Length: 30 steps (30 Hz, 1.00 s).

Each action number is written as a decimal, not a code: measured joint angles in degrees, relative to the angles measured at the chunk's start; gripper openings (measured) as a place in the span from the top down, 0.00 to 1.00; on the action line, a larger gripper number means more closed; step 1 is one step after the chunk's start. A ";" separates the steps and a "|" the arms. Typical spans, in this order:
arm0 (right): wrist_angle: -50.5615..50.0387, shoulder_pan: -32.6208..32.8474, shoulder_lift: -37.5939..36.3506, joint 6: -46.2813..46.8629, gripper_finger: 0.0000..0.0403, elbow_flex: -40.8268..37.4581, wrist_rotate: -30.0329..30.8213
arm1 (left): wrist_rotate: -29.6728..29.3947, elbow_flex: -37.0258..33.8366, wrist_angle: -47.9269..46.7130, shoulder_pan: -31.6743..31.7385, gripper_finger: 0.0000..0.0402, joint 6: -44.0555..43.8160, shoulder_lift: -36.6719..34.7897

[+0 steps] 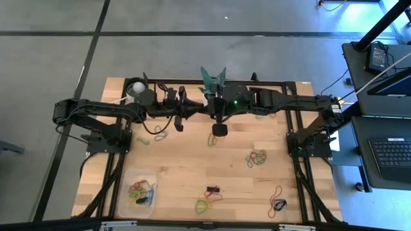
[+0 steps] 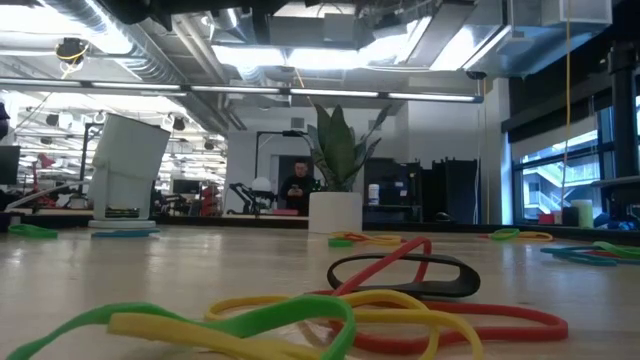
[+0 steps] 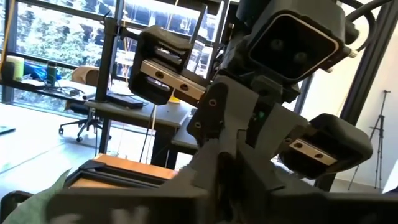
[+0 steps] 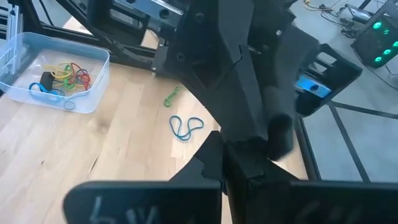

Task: Pick and place rubber bands into bin
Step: Put the black rubber band into the transparent bin

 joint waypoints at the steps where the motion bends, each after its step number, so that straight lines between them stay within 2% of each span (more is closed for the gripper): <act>1: 0.00 0.00 0.00 0.00 1.00 0.00 0.02 | -0.06 0.01 0.00 0.00 0.95 0.00 0.00; 9: -0.55 -0.04 0.02 4.68 0.93 0.00 -0.12 | -0.39 0.01 -0.32 0.00 0.98 0.98 0.00; 20: -5.77 0.00 -0.26 7.54 0.68 0.00 -0.47 | -1.45 -0.01 -1.51 0.07 0.99 1.08 0.00; 26: -12.03 0.00 -2.21 9.42 0.64 0.00 5.25 | -4.12 -0.05 -12.41 -0.44 0.99 -0.25 -2.25; 30: -15.35 -0.03 -3.06 10.54 0.64 0.05 5.74 | -7.58 -0.06 -19.64 -3.52 0.99 -0.66 -3.59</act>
